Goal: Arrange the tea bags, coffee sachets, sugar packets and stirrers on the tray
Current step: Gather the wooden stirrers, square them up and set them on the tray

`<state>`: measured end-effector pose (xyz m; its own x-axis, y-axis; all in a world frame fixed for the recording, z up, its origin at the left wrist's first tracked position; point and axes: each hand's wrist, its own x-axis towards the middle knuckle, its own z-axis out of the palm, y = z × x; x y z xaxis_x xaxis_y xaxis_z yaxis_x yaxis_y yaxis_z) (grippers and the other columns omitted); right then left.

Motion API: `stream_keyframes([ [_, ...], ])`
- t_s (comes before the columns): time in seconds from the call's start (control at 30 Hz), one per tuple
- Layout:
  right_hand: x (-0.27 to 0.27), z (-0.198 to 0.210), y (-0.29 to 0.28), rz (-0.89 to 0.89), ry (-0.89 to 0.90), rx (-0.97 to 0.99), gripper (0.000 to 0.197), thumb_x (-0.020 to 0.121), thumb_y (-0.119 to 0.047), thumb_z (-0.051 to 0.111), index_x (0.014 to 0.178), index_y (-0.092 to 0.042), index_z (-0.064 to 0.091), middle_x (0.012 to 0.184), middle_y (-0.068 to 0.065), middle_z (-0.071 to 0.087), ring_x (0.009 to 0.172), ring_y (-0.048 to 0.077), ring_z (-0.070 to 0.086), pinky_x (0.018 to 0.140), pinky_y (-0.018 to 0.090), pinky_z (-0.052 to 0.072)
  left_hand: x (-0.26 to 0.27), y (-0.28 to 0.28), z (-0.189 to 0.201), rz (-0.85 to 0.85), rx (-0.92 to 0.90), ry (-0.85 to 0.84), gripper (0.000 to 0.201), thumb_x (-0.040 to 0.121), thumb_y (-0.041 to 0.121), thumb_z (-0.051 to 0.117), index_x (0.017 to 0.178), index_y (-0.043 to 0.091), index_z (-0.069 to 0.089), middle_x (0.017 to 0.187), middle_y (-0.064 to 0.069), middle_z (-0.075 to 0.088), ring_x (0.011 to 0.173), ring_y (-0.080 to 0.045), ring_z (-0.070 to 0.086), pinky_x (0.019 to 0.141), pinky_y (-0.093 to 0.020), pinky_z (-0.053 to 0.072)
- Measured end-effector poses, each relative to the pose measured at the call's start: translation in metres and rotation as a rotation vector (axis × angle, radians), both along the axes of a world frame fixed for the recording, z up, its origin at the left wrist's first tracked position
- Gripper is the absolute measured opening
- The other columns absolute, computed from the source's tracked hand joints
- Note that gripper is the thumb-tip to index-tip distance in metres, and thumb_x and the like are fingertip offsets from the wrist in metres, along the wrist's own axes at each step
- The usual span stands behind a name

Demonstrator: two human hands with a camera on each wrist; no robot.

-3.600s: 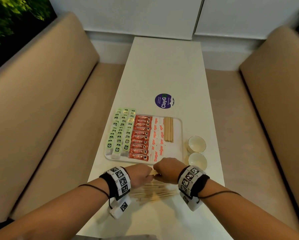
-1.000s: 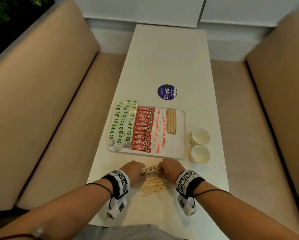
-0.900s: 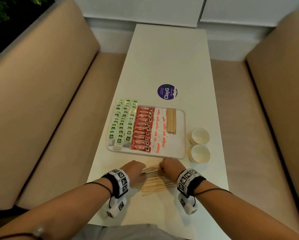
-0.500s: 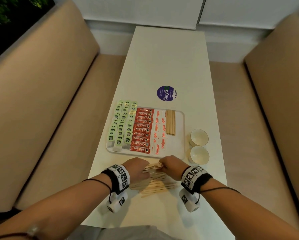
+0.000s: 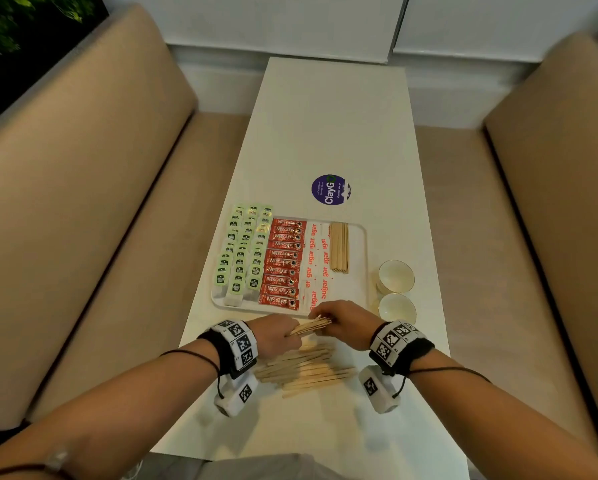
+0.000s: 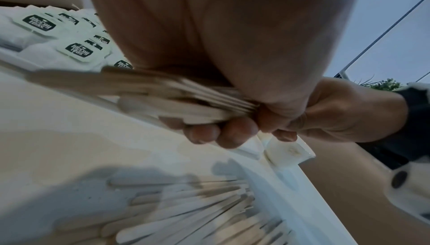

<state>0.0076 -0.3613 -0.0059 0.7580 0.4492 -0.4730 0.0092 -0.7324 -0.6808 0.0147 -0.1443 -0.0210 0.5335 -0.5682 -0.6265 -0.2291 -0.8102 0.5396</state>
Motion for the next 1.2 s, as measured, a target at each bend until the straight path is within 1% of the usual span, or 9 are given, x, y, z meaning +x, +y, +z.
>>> stream_keyframes([
  [0.1, 0.006, 0.004, -0.005, 0.0, 0.031, -0.026, 0.044, 0.094, -0.018, 0.07, 0.136, -0.024, 0.057, 0.116, -0.005, 0.064, 0.098, 0.011, 0.06, 0.093, 0.025, 0.044, -0.001, -0.002, 0.007, 0.055, -0.016, -0.014, 0.032, 0.103, 0.036, 0.045, 0.088, 0.009, 0.054, 0.07, -0.001, 0.052, 0.06, -0.016, 0.047, 0.06, -0.032, 0.039],
  [0.2, 0.012, 0.01, -0.011, 0.023, 0.052, -0.084, 0.058, 0.096, 0.003, 0.048, 0.147, -0.024, 0.046, 0.13, -0.003, 0.058, 0.104, 0.011, 0.061, 0.098, 0.028, 0.048, -0.002, -0.001, 0.013, 0.111, -0.057, -0.034, 0.03, 0.104, 0.041, 0.046, 0.085, 0.018, 0.052, 0.064, 0.0, 0.059, 0.049, -0.013, 0.058, 0.055, -0.029, 0.048],
  [0.33, 0.021, 0.008, -0.021, -0.152, 0.017, 0.049, 0.063, 0.09, 0.015, 0.032, 0.141, -0.016, 0.053, 0.13, 0.002, 0.06, 0.109, 0.019, 0.062, 0.101, 0.032, 0.05, -0.004, 0.004, 0.011, 0.185, -0.087, -0.044, 0.025, 0.099, 0.047, 0.054, 0.099, 0.022, 0.053, 0.08, -0.011, 0.071, 0.048, -0.017, 0.065, 0.049, -0.03, 0.055],
  [0.43, 0.025, 0.005, -0.019, -0.373, 0.112, 0.285, 0.041, 0.094, -0.002, 0.041, 0.125, -0.016, 0.064, 0.123, 0.005, 0.068, 0.114, 0.024, 0.063, 0.097, 0.032, 0.05, -0.004, 0.003, 0.009, 0.18, -0.089, -0.054, 0.035, 0.096, 0.049, 0.057, 0.115, 0.019, 0.056, 0.091, -0.008, 0.072, 0.049, -0.017, 0.066, 0.049, -0.033, 0.058],
  [0.53, 0.024, 0.006, -0.008, -0.477, 0.196, 0.401, 0.035, 0.094, -0.029, 0.045, 0.113, -0.015, 0.072, 0.112, 0.004, 0.075, 0.106, 0.023, 0.069, 0.093, 0.037, 0.054, -0.003, -0.004, 0.015, 0.164, -0.082, -0.099, 0.037, 0.095, 0.049, 0.06, 0.113, 0.016, 0.062, 0.086, -0.005, 0.07, 0.054, -0.015, 0.063, 0.052, -0.032, 0.056],
  [0.67, 0.017, 0.011, 0.012, -0.507, 0.112, 0.299, 0.06, 0.105, -0.058, 0.032, 0.101, -0.017, 0.075, 0.096, -0.003, 0.077, 0.091, 0.016, 0.071, 0.083, 0.03, 0.051, -0.001, -0.019, 0.023, 0.166, -0.145, -0.233, 0.027, 0.094, 0.042, 0.063, 0.102, 0.016, 0.065, 0.081, 0.002, 0.064, 0.068, -0.011, 0.058, 0.059, -0.025, 0.042],
  [0.87, -0.003, 0.01, 0.033, -0.463, -0.194, 0.143, 0.055, 0.104, -0.057, 0.039, 0.077, -0.018, 0.068, 0.072, -0.003, 0.069, 0.07, 0.015, 0.064, 0.073, 0.04, 0.053, 0.004, -0.027, 0.027, 0.21, -0.043, -0.199, 0.029, 0.083, 0.042, 0.06, 0.088, 0.016, 0.07, 0.075, -0.003, 0.068, 0.07, -0.019, 0.066, 0.067, -0.038, 0.058],
  [1.03, -0.008, 0.005, 0.027, -0.471, -0.337, 0.092, 0.054, 0.091, -0.066, 0.054, 0.061, -0.023, 0.065, 0.057, -0.007, 0.065, 0.058, 0.008, 0.06, 0.059, 0.028, 0.048, 0.004, -0.026, 0.019, 0.249, -0.049, -0.154, 0.04, 0.069, 0.05, 0.056, 0.095, 0.023, 0.068, 0.081, 0.004, 0.069, 0.074, -0.013, 0.067, 0.07, -0.039, 0.061],
  [1.2, -0.001, 0.002, 0.021, -0.438, -0.261, 0.145, 0.046, 0.096, -0.035, 0.062, 0.055, -0.015, 0.058, 0.05, -0.004, 0.051, 0.049, 0.009, 0.04, 0.054, 0.029, 0.036, -0.006, -0.034, 0.032, 0.259, -0.15, -0.15, 0.032, 0.085, 0.033, 0.068, 0.11, 0.013, 0.067, 0.099, -0.004, 0.071, 0.086, -0.015, 0.065, 0.069, -0.026, 0.051],
])
